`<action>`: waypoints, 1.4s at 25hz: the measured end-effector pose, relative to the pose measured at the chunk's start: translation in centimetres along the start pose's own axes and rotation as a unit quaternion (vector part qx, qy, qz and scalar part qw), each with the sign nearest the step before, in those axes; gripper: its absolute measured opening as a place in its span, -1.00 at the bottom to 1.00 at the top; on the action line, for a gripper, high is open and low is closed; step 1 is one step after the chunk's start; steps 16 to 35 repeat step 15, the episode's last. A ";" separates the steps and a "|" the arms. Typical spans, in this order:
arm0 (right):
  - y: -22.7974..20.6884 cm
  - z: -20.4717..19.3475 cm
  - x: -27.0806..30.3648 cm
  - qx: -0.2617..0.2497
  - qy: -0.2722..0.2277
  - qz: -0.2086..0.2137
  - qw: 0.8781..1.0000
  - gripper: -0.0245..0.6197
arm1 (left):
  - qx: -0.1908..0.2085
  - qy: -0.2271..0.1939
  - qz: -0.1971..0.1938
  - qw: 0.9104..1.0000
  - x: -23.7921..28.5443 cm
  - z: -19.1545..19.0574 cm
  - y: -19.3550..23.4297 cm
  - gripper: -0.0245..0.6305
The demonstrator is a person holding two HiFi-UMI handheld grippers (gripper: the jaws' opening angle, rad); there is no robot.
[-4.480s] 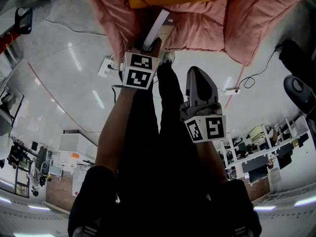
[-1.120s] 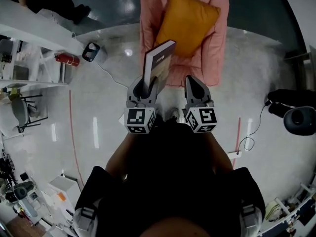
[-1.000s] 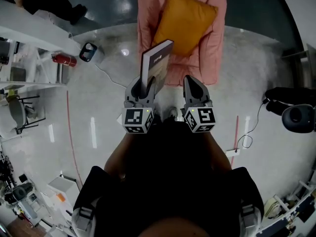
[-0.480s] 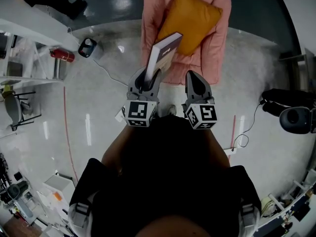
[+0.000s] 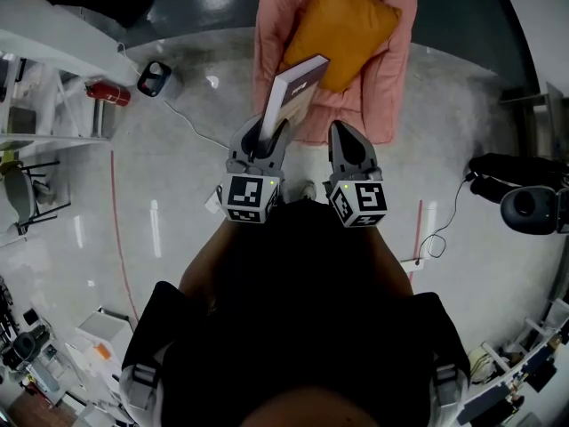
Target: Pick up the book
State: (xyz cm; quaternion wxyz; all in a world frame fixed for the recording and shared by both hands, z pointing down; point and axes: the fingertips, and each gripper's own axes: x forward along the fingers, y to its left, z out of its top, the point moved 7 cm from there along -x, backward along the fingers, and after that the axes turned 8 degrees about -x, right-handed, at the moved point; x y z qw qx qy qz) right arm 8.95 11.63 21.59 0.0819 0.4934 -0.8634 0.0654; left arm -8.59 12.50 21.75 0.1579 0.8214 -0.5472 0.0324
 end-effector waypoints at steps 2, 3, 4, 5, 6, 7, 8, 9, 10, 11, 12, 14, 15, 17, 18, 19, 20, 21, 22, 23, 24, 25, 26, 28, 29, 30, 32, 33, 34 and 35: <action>0.0 0.0 -0.2 -0.001 0.001 -0.001 1.000 -0.92 | -0.004 0.003 0.000 1.000 -0.1 -0.1 -0.1 -0.46; 0.1 0.1 -0.2 -0.001 0.000 -0.002 1.000 -0.92 | -0.004 0.004 -0.001 1.000 -0.2 -0.2 0.0 -0.46; 0.2 0.1 -0.2 -0.001 0.000 -0.003 1.000 -0.92 | -0.003 0.004 0.000 1.000 -0.3 -0.2 0.1 -0.46; 0.3 0.1 -0.2 -0.002 0.000 -0.003 1.000 -0.92 | -0.003 0.004 0.000 1.000 -0.4 -0.2 0.2 -0.46; 0.4 0.1 -0.1 -0.002 0.000 -0.004 1.000 -0.92 | -0.002 0.004 0.000 1.000 -0.4 -0.2 0.3 -0.46; 0.4 0.1 -0.1 -0.003 -0.001 -0.004 1.000 -0.92 | -0.002 0.003 -0.001 1.000 -0.4 -0.2 0.4 -0.46; 0.4 0.1 -0.2 -0.003 -0.001 -0.004 1.000 -0.92 | -0.003 0.003 -0.001 1.000 -0.3 -0.2 0.4 -0.46; 0.4 0.1 -0.2 -0.003 -0.001 -0.005 1.000 -0.92 | -0.003 0.004 -0.001 1.000 -0.3 -0.2 0.3 -0.46; 0.4 0.0 -0.3 -0.003 0.000 -0.005 1.000 -0.92 | -0.004 0.004 -0.001 1.000 -0.3 -0.3 0.3 -0.46; 0.4 0.0 -0.4 -0.003 0.001 -0.006 1.000 -0.92 | -0.004 0.005 -0.002 1.000 -0.4 -0.3 0.3 -0.46; 0.5 0.1 -0.4 -0.003 0.001 -0.007 1.000 -0.92 | -0.004 0.005 -0.002 1.000 -0.4 -0.2 0.3 -0.46; 0.7 0.2 -0.3 -0.003 0.002 -0.008 1.000 -0.92 | -0.004 0.006 -0.003 1.000 -0.5 -0.2 0.5 -0.46; 0.8 0.2 -0.2 -0.004 0.002 -0.009 1.000 -0.92 | -0.004 0.006 -0.004 1.000 -0.6 -0.1 0.6 -0.46; 0.8 0.2 -0.2 -0.004 0.002 -0.009 1.000 -0.92 | -0.004 0.006 -0.004 1.000 -0.6 -0.1 0.6 -0.46; 0.8 0.2 -0.2 -0.004 0.002 -0.009 1.000 -0.92 | -0.004 0.006 -0.004 1.000 -0.6 -0.1 0.6 -0.46; 0.8 0.2 -0.2 -0.004 0.002 -0.009 1.000 -0.92 | -0.004 0.006 -0.004 1.000 -0.6 -0.1 0.6 -0.46; 0.8 0.2 -0.2 -0.004 0.002 -0.009 1.000 -0.92 | -0.004 0.006 -0.004 1.000 -0.6 -0.1 0.6 -0.46; 0.8 0.2 -0.2 -0.004 0.002 -0.009 1.000 -0.92 | -0.004 0.006 -0.004 1.000 -0.6 -0.1 0.6 -0.46; 0.8 0.2 -0.2 -0.004 0.002 -0.009 1.000 -0.92 | -0.004 0.006 -0.004 1.000 -0.6 -0.1 0.6 -0.46; 0.8 0.2 -0.2 -0.004 0.002 -0.009 1.000 -0.92 | -0.004 0.006 -0.004 1.000 -0.6 -0.1 0.6 -0.46; 0.8 0.2 -0.2 -0.004 0.002 -0.009 1.000 -0.92 | -0.004 0.006 -0.004 1.000 -0.6 -0.1 0.6 -0.46; 0.8 0.2 -0.2 -0.004 0.002 -0.009 1.000 -0.92 | -0.004 0.006 -0.004 1.000 -0.6 -0.1 0.6 -0.46; 0.8 0.2 -0.2 -0.004 0.002 -0.009 1.000 -0.92 | -0.004 0.006 -0.004 1.000 -0.6 -0.1 0.6 -0.46; 0.8 0.2 -0.2 -0.004 0.002 -0.009 1.000 -0.92 | -0.004 0.006 -0.004 1.000 -0.6 -0.1 0.6 -0.46; 0.8 0.2 -0.2 -0.004 0.002 -0.009 1.000 -0.92 | -0.004 0.006 -0.004 1.000 -0.6 -0.1 0.6 -0.46; 0.8 0.2 -0.2 -0.004 0.002 -0.009 1.000 -0.92 | -0.004 0.006 -0.004 1.000 -0.6 -0.1 0.6 -0.46; 0.8 0.2 -0.2 -0.004 0.002 -0.009 1.000 -0.92 | -0.004 0.006 -0.004 1.000 -0.6 -0.1 0.6 -0.46; 0.8 0.2 -0.2 -0.004 0.002 -0.009 1.000 -0.92 | -0.004 0.006 -0.004 1.000 -0.6 -0.1 0.6 -0.46; 0.8 0.2 -0.2 -0.004 0.002 -0.009 1.000 -0.92 | -0.004 0.006 -0.004 1.000 -0.6 -0.1 0.6 -0.46; 0.8 0.2 -0.2 -0.004 0.002 -0.009 1.000 -0.92 | -0.004 0.006 -0.004 1.000 -0.6 -0.1 0.6 -0.46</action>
